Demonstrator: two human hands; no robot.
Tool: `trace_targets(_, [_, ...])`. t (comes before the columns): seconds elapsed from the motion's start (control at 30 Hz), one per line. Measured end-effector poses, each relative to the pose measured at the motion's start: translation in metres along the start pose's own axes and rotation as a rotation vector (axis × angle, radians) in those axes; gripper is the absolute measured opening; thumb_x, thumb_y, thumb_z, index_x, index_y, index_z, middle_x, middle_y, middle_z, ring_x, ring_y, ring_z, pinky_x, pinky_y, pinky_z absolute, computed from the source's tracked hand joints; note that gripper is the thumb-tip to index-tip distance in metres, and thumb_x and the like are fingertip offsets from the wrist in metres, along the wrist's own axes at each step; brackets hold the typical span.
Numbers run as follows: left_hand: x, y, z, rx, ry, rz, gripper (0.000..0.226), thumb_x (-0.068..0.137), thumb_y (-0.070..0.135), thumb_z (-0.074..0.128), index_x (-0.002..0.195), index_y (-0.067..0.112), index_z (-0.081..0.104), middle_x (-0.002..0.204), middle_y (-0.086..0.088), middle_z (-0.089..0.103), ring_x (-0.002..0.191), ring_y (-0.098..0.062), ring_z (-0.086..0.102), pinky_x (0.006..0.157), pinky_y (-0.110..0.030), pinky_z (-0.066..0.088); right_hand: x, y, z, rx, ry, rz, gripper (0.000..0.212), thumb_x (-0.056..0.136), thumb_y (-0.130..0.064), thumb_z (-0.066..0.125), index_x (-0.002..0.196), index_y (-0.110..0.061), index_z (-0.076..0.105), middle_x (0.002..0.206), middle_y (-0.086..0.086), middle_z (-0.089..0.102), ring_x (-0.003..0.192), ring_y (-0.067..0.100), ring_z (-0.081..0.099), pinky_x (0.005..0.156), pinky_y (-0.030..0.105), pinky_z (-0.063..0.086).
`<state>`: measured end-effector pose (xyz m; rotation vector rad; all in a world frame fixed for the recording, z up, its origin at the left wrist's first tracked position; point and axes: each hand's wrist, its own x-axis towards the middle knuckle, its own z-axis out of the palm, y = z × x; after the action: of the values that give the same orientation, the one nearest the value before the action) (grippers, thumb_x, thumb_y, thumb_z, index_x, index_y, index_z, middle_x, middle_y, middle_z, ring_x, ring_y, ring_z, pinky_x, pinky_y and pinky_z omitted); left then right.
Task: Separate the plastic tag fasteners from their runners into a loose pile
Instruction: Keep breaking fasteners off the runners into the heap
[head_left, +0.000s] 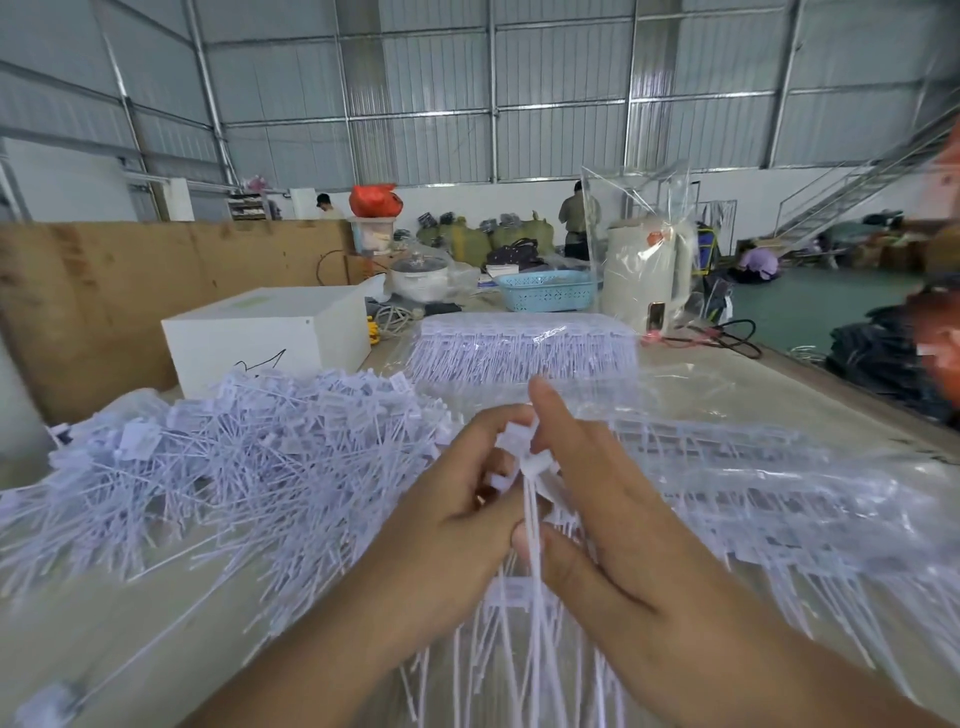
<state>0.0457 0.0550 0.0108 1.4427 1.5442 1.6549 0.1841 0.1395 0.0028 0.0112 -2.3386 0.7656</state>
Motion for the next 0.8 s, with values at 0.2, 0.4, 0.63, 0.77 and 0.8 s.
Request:
trace_targets(0.2, [-0.002,0.004,0.001,0.115,-0.009,0.177,0.031,0.087,0.039,0.058,0.115,0.053,0.057,0.079,0.024,0.062,0.070,0.004,0.059,0.067,-0.009,0.046,0.009,0.010,0.001,-0.144,0.119,-0.106,0.073,0.096,-0.060,0.038,0.153,-0.043,-0.006,0.127,-0.034,0.028,0.113,-0.005,0.046,0.082,0.020,0.051])
trace_targets(0.4, [-0.009,0.017,-0.006,0.119,-0.034,0.164,0.043,0.063,0.042,0.076,0.104,0.045,0.065,0.081,0.004,0.069,0.073,-0.006,0.063,0.071,-0.021,0.049,-0.004,0.006,0.009,-0.085,0.032,-0.131,0.094,0.082,-0.085,0.031,0.155,-0.030,0.010,0.122,-0.038,0.035,0.105,-0.016,0.045,0.089,0.014,0.044])
trace_targets(0.63, [-0.014,0.034,0.009,-0.031,0.110,0.228,0.027,0.072,0.016,0.079,0.079,0.034,0.060,0.062,0.008,0.059,0.055,-0.003,0.054,0.051,-0.015,0.045,0.004,0.017,0.007,0.186,0.179,0.083,0.083,0.079,-0.082,0.047,0.149,-0.042,0.028,0.123,-0.012,0.053,0.099,0.006,0.062,0.085,0.017,0.049])
trace_targets(0.77, [0.006,0.034,-0.001,0.004,0.349,-0.004,0.037,0.092,-0.008,0.054,0.067,0.012,0.034,0.062,-0.007,0.044,0.049,-0.015,0.045,0.034,-0.011,0.036,0.014,0.026,0.005,0.438,0.073,0.246,0.087,0.066,-0.091,0.049,0.130,-0.033,0.055,0.115,-0.007,0.067,0.104,0.012,0.066,0.098,0.048,0.048])
trace_targets(0.8, [0.008,0.031,-0.006,-0.042,0.393,-0.073,0.042,0.096,-0.006,0.048,0.065,0.013,0.028,0.063,-0.007,0.039,0.050,-0.015,0.041,0.030,-0.010,0.033,0.016,0.021,0.003,0.461,0.032,0.238,0.081,0.068,-0.089,0.050,0.124,-0.030,0.060,0.109,-0.003,0.069,0.100,0.016,0.067,0.096,0.054,0.048])
